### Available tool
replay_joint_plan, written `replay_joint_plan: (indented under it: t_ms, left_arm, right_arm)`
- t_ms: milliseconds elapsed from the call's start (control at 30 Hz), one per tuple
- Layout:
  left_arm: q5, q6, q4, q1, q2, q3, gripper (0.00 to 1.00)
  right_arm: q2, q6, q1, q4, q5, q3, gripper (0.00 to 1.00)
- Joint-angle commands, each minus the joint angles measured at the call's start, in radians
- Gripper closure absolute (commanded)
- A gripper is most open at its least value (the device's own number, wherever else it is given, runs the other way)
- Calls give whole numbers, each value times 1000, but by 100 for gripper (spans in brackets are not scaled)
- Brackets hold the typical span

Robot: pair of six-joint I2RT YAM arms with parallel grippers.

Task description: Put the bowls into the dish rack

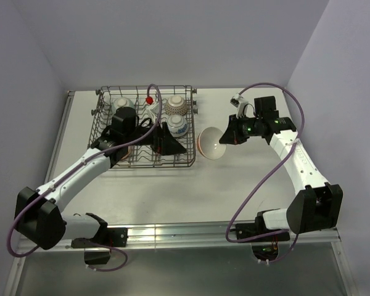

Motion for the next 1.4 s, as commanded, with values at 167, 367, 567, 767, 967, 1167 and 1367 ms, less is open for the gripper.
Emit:
replay_joint_plan:
  t_ms: [167, 367, 567, 767, 967, 1167, 1367]
  left_arm:
    - [0, -150, 124, -60, 105, 58, 0]
    - [6, -257, 201, -66, 145, 49, 0]
    - [-3, -375, 310, -68, 140, -6, 1]
    - [-39, -391, 328, -71, 136, -11, 1]
    - [-58, -418, 337, -72, 142, -12, 6]
    - [-63, -435, 348, -74, 148, -8, 10]
    - [-76, -437, 337, -80, 151, 2, 18]
  right_arm:
    - [-26, 126, 32, 154, -116, 21, 100]
    - [-30, 145, 54, 174, -127, 24, 100]
    - [-20, 146, 66, 172, -135, 29, 100]
    - [-14, 149, 80, 174, -130, 33, 100]
    - [-9, 142, 89, 166, -132, 30, 100]
    - [-1, 135, 98, 154, -130, 38, 100]
    - [3, 128, 112, 148, -126, 41, 100]
